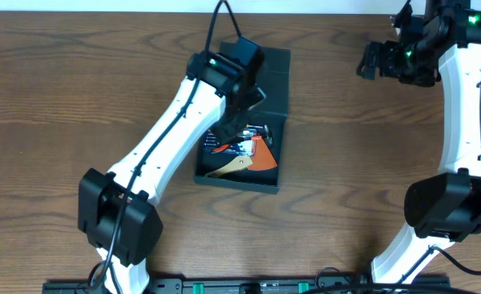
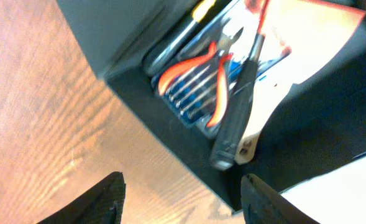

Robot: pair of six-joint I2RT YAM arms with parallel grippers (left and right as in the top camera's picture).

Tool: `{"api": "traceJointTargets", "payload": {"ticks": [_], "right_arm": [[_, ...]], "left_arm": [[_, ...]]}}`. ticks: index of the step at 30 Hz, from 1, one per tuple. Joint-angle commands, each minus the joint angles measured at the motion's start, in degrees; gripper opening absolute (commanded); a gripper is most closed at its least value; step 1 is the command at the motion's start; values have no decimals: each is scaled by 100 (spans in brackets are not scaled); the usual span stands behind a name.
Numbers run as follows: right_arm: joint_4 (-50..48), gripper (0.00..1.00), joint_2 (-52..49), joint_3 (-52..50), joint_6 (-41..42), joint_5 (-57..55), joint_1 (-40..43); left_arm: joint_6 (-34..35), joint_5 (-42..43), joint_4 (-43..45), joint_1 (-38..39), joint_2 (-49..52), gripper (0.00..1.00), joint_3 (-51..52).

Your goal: Pack container

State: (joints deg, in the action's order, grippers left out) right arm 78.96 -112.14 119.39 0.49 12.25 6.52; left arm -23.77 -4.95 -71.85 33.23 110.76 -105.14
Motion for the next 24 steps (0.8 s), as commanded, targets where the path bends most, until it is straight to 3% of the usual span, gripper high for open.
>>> {"api": "traceJointTargets", "payload": {"ticks": [1, 5, 13, 16, 24], "right_arm": [[-31, 99, -50, -31, 76, 197, -138], [-35, 99, -50, -31, 74, 190, -247], [-33, 99, -50, -31, 76, 190, -286], [-35, 99, -50, -31, 76, 188, -286], [-31, 99, -50, -31, 74, 166, -280]], "left_arm": [[55, -66, 168, 166, 46, 58, -61], [33, 170, 608, 181, 63, 56, 92], [33, 380, 693, -26, 125, 30, 295], [33, 647, 693, -57, 254, 25, 361], [35, 654, 675, -52, 688, 24, 378]]}}
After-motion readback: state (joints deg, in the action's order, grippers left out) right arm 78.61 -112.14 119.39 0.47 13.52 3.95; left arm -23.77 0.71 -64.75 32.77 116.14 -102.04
